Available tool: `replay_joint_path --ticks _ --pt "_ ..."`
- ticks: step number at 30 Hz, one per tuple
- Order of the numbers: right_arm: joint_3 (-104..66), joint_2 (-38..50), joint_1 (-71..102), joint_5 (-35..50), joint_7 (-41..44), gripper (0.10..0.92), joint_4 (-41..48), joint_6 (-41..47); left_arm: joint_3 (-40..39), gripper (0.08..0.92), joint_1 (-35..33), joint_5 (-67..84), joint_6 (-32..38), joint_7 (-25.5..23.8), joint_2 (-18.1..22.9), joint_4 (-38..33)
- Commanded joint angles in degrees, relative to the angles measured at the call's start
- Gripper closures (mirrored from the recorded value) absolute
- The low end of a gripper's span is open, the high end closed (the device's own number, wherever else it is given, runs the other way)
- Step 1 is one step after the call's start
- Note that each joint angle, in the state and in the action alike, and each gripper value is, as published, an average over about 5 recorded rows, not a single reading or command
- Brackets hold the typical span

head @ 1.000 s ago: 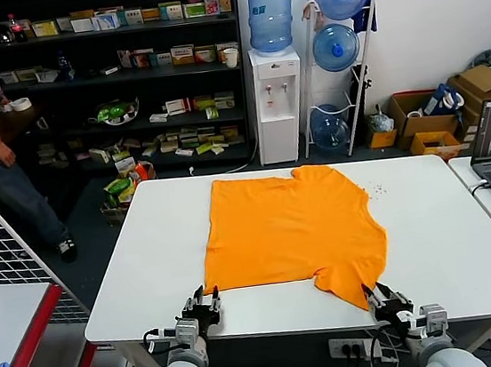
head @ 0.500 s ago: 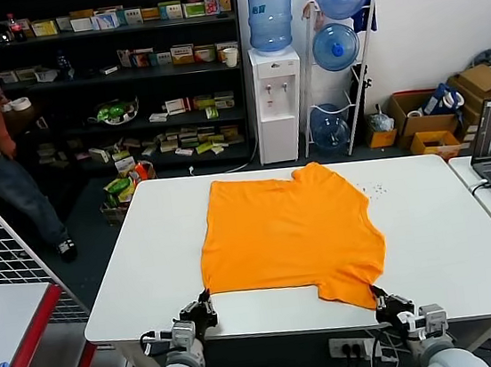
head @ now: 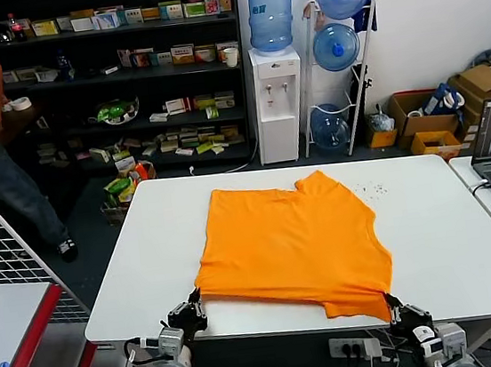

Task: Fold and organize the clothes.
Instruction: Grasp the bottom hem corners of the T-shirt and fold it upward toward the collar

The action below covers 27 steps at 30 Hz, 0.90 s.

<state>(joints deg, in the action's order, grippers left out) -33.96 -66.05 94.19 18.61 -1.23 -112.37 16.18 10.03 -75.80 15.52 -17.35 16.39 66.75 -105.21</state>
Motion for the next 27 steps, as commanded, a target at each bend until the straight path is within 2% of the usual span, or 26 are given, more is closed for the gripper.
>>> replay_joint_path --ticks 1,9,18,27 --pt "-2.0 0.1 3.8 -6.7 -0.7 0.901 -4.1 -4.8 0.1 0.907 -0.4 -1.3 1.1 0.0 -1.6 -4.9" --pt "-0.5 1.6 -7.6 -4.9 0.8 0.901 0.6 -8.4 -0.8 0.907 6.1 -1.6 2.3 -0.2 0.0 -0.8" --pt "5.2 4.0 -21.3 -5.6 1.4 0.901 14.2 -9.7 -4.8 0.907 15.7 -1.4 3.6 -0.5 1.2 10.4" --pt "8.3 3.8 -29.2 -5.1 1.4 0.901 23.3 -9.2 -9.3 0.907 21.2 -1.7 3.8 -0.6 1.9 16.7"
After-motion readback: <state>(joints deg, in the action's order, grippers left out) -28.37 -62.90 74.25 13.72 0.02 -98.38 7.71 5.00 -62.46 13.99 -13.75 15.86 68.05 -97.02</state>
